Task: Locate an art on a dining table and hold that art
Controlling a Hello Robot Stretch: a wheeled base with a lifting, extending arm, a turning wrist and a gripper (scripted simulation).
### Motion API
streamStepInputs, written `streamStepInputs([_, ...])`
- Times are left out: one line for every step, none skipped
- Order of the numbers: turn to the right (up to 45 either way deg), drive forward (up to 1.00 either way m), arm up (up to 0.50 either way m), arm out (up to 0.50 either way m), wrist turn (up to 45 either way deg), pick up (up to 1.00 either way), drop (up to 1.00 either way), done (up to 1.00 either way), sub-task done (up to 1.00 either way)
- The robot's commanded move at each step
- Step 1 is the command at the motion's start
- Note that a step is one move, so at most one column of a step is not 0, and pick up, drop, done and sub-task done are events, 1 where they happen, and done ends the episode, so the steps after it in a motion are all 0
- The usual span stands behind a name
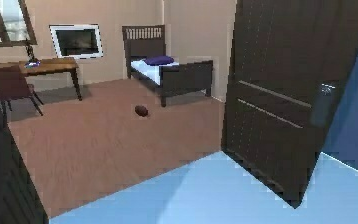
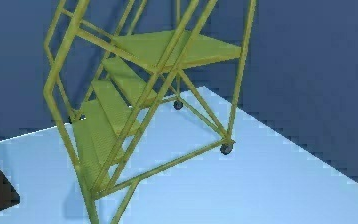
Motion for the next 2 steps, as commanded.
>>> streamStepInputs([3.0, 0.00, 0.00, 0.00, 0.0, 0.00, 0.00, 0.00, 0.00])
streamStepInputs([0.0, 0.40, 0.00, 0.00, 0.0, 0.00, 0.00, 0.00, 0.00])
